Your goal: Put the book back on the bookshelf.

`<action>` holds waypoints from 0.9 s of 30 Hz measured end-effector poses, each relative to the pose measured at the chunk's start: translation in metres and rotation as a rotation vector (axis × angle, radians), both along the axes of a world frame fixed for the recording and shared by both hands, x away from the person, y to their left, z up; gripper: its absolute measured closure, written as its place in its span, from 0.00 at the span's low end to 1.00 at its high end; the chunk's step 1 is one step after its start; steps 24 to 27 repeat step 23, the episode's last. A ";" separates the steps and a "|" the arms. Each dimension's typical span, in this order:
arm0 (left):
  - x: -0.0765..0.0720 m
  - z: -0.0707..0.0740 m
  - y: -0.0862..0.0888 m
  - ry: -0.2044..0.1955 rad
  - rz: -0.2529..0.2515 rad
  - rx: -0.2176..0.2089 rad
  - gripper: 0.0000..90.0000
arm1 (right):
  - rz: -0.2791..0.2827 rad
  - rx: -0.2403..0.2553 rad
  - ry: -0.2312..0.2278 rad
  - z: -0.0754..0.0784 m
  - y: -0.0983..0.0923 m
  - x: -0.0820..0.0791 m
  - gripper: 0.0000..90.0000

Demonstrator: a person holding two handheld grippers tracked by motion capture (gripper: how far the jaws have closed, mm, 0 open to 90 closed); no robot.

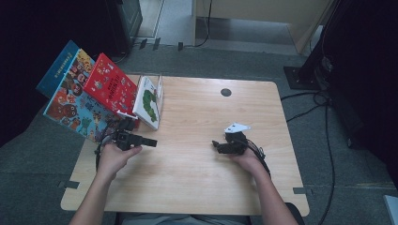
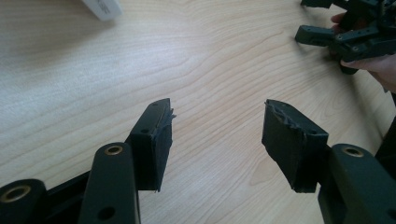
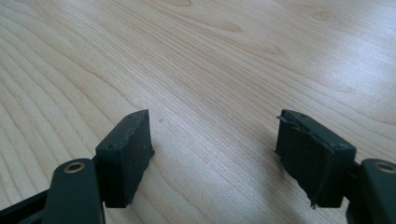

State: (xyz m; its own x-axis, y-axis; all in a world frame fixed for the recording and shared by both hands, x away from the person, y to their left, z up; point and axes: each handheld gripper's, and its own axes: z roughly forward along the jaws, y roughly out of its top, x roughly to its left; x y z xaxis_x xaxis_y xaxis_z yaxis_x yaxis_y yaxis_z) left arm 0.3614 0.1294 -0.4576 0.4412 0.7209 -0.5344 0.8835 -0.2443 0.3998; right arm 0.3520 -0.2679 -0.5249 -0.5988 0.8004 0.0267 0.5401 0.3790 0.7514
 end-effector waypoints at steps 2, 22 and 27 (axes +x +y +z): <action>-0.002 -0.003 0.000 -0.006 -0.006 0.012 0.48 | 0.001 -0.001 -0.001 0.000 0.000 0.000 0.29; -0.012 -0.026 0.003 -0.011 -0.013 0.005 0.46 | 0.006 -0.002 0.001 0.000 0.000 0.000 0.27; -0.012 -0.026 0.003 -0.012 -0.012 0.005 0.46 | 0.006 -0.002 0.001 0.000 0.000 0.000 0.27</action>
